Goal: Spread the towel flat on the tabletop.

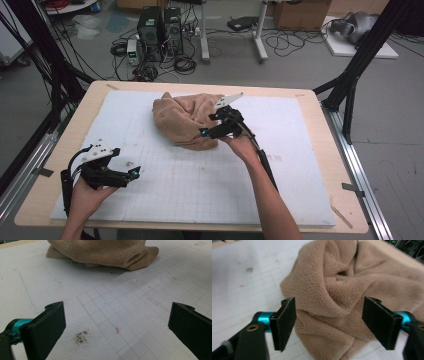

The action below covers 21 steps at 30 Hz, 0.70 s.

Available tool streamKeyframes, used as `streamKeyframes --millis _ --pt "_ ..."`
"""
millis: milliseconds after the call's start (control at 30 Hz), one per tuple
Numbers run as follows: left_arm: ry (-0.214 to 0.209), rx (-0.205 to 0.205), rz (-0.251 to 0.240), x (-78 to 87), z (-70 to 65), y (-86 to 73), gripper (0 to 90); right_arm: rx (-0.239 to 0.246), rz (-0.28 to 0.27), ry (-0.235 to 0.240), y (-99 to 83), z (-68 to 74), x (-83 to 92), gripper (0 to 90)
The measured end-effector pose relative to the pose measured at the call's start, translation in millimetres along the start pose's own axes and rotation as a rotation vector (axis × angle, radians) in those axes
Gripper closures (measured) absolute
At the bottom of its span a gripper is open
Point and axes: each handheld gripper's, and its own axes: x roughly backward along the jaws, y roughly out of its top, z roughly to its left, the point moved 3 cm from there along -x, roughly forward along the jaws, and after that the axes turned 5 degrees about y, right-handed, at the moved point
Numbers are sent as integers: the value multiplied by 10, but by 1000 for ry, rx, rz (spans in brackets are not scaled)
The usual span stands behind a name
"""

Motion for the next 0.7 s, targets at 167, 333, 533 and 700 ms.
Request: streamKeyframes --millis 167,333,533,700 --pt "0 -1 3 -17 7 -3 18 -16 98 3 -141 -57 -387 528" --pt "1 1 3 -16 18 -12 18 13 92 -7 -155 -49 -382 767" --pt "0 1 3 -30 15 -10 19 32 98 -4 -139 -41 -256 828" --pt "-1 3 0 -22 10 -4 20 55 92 1 -107 -7 -181 840"
